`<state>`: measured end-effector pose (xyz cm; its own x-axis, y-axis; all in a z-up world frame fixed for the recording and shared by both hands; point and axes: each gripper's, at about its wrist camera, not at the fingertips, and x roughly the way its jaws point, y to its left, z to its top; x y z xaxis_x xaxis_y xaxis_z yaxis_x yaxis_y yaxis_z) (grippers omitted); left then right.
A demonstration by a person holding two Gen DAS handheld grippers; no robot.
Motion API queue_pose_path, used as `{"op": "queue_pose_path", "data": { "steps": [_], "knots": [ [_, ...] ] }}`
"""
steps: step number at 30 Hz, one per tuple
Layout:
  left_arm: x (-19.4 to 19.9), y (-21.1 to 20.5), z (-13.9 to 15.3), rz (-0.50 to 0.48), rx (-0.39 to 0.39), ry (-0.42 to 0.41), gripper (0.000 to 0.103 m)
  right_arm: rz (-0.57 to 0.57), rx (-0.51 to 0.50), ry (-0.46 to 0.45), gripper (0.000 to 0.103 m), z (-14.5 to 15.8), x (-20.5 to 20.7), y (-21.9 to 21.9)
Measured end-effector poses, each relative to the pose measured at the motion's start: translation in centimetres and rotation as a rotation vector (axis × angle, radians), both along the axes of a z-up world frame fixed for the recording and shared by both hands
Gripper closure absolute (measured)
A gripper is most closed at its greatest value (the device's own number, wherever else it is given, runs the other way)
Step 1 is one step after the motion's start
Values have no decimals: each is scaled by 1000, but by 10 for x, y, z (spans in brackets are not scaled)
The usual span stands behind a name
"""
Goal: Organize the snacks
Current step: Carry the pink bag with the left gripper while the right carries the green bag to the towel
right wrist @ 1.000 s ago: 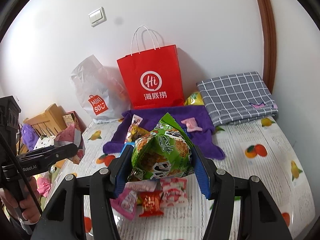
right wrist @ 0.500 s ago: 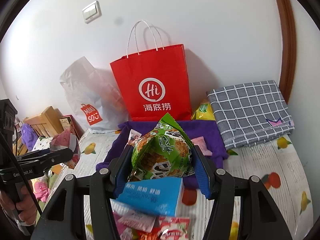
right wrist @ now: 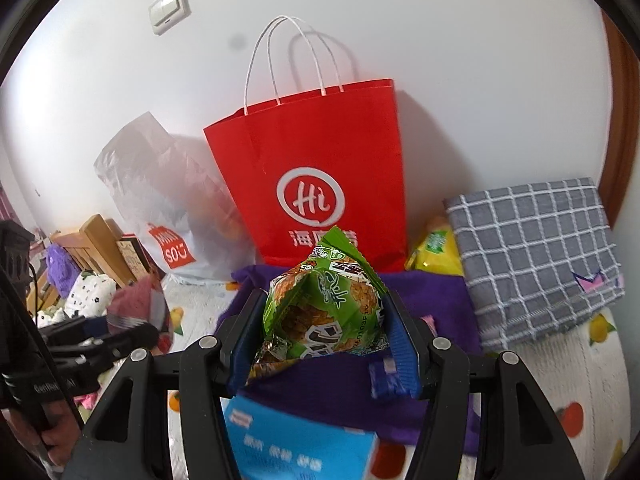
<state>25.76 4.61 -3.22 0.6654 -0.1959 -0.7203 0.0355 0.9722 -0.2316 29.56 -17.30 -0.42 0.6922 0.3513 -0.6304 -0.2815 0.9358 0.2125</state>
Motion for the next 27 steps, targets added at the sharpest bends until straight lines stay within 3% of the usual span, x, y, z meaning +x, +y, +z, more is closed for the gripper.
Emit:
{"op": "queue_pose_path", "data": {
  "steps": [7, 13, 27],
  "knots": [
    [23, 9, -19, 8, 13, 31, 41, 1, 2, 36, 45, -26, 28, -4],
    [34, 26, -40, 30, 21, 73, 41, -11, -70, 69, 45, -43, 45, -20],
    [72, 19, -71, -9, -37, 133, 41, 1, -170, 290, 45, -117, 80, -15]
  ]
}}
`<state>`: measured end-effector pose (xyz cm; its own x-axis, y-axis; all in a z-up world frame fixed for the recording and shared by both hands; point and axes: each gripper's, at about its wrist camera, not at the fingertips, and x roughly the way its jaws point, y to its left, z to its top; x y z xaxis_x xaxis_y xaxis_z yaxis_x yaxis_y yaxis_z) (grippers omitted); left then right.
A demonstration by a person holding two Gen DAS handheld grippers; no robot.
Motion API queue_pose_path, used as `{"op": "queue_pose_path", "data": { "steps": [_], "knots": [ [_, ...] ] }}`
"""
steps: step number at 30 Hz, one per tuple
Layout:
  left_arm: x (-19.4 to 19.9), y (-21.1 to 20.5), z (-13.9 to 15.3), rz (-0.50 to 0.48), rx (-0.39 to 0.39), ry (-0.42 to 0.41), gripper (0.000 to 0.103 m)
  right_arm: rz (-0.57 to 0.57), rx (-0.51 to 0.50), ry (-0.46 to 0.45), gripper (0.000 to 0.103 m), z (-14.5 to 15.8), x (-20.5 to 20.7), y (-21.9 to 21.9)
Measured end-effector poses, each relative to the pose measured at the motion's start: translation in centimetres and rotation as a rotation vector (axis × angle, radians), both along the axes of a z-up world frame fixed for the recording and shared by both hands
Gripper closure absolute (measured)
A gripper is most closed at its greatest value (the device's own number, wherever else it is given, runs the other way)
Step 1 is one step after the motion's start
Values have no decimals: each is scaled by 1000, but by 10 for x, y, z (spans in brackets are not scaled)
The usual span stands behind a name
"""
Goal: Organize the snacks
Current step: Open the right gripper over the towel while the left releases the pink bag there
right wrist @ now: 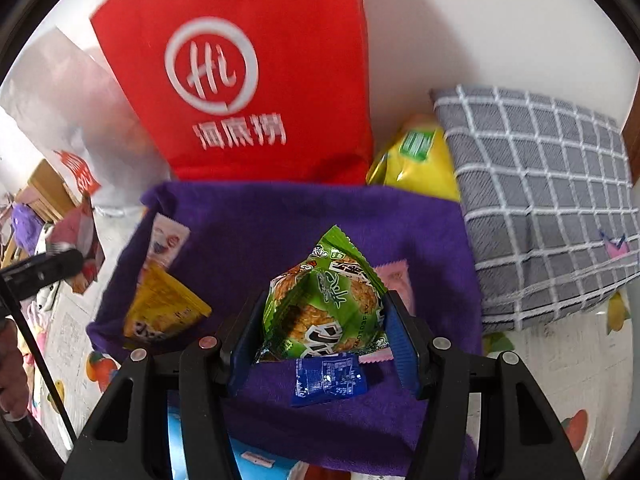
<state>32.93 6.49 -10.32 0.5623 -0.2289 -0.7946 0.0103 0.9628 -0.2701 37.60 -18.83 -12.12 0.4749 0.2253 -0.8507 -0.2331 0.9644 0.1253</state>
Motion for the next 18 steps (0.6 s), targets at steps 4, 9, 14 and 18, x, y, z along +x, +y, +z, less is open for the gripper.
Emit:
{"op": "queue_pose_path", "data": {
  "steps": [4, 9, 14, 18],
  "knots": [
    [9, -15, -2, -40, 10, -11, 41, 18, -17, 35, 45, -15, 4, 5],
    [22, -35, -6, -74, 24, 7, 41, 9, -16, 79, 45, -27, 10, 3],
    [33, -43, -19, -86, 11, 50, 41, 24, -19, 94, 41, -27, 10, 4],
    [38, -46, -28, -81, 17, 70, 41, 22, 2, 70, 39, -15, 7, 0]
  ]
}}
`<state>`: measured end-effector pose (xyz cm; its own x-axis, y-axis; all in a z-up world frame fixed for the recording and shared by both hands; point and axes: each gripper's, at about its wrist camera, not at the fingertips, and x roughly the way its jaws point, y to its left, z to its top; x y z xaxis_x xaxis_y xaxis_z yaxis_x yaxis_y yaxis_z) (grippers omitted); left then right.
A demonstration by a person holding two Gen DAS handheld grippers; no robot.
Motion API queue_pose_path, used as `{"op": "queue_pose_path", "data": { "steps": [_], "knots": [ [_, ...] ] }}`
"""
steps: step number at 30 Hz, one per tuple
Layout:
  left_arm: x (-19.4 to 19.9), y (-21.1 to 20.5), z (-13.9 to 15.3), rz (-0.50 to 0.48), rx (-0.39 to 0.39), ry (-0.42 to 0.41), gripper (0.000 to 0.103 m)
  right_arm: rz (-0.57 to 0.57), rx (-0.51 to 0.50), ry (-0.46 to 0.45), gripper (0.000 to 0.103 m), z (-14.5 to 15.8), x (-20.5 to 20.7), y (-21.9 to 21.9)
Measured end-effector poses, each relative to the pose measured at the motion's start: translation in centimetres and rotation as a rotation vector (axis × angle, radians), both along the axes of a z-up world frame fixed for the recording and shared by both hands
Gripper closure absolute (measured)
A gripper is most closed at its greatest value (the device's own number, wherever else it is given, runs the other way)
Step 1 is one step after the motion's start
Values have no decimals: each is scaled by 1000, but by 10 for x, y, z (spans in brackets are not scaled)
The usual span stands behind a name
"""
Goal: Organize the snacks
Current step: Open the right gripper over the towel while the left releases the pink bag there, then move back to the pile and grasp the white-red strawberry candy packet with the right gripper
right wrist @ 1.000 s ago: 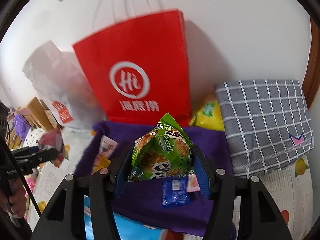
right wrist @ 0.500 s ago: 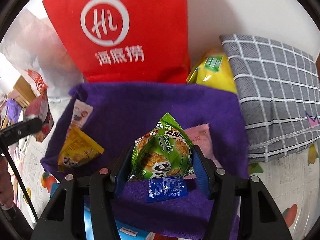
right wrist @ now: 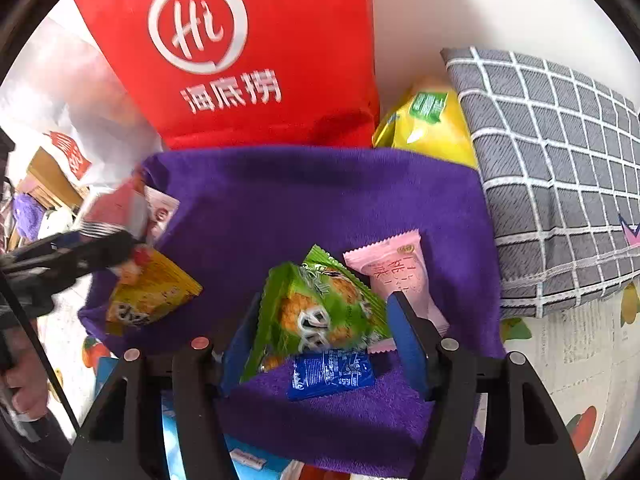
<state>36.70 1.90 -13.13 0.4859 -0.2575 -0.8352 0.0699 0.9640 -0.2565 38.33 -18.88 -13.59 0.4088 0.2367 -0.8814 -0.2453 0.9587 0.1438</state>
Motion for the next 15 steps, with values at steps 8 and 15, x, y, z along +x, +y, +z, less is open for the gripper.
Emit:
{"op": "queue_pose_path", "data": {
  "steps": [8, 15],
  "knots": [
    [6, -1, -7, 6, -17, 30, 29, -8, 33, -72, 39, 32, -11, -15],
    [1, 0, -1, 27, -2, 15, 17, 2, 41, -117, 39, 47, -21, -14]
  ]
}}
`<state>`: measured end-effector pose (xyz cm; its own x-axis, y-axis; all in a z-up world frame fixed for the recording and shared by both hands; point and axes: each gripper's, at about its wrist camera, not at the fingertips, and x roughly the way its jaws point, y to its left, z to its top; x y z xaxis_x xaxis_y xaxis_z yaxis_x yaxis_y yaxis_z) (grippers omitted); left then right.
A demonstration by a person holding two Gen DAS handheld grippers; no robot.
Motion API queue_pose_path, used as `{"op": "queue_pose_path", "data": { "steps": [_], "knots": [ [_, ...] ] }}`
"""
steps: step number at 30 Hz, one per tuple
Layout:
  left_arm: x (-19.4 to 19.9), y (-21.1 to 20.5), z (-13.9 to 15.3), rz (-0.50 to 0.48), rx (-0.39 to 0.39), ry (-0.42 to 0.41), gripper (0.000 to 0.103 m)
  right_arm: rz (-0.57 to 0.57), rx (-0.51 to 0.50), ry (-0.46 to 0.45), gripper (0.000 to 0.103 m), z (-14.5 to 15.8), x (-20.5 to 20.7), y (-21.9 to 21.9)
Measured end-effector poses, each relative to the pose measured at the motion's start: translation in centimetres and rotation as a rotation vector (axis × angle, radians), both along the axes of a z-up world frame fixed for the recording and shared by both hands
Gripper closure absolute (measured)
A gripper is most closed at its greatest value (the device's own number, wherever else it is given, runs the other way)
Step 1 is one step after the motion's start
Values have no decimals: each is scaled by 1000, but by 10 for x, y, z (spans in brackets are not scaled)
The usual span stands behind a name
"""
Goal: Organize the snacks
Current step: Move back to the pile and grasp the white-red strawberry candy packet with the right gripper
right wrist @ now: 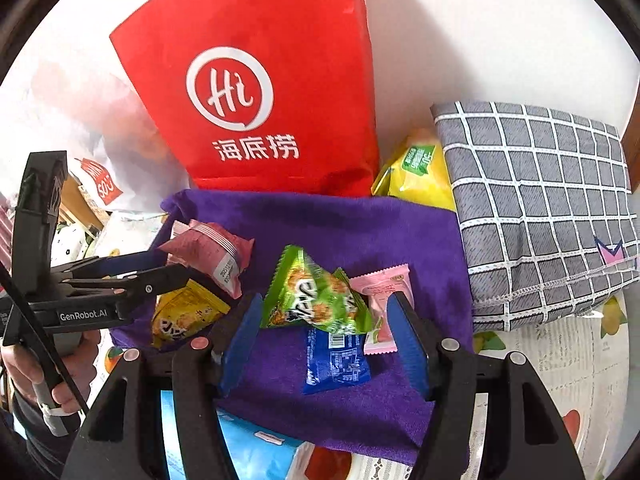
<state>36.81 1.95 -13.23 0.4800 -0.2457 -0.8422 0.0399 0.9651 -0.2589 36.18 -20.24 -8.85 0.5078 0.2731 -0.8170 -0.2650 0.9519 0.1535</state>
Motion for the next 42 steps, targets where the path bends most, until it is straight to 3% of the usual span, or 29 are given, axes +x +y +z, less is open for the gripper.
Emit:
{"op": "queue_pose_path", "data": {
  "steps": [7, 13, 22, 27, 33, 42],
  "knots": [
    [-24, 8, 16, 6, -7, -26, 17, 9, 2, -58, 39, 17, -13, 8],
    [-69, 28, 40, 34, -4, -74, 18, -10, -24, -141, 39, 43, -35, 12],
    [-133, 44, 66, 51, -32, -143, 19, -81, -16, -166, 43, 47, -103, -7],
    [-162, 41, 66, 46, -52, -152, 19, -82, -28, -148, 43, 32, -147, -17],
    [-189, 38, 56, 42, -50, -160, 18, -83, -17, -75, 43, -8, -186, -24],
    [-222, 43, 33, 37, -56, -142, 17, -94, -20, -21, 43, -54, -212, -21]
  ]
}}
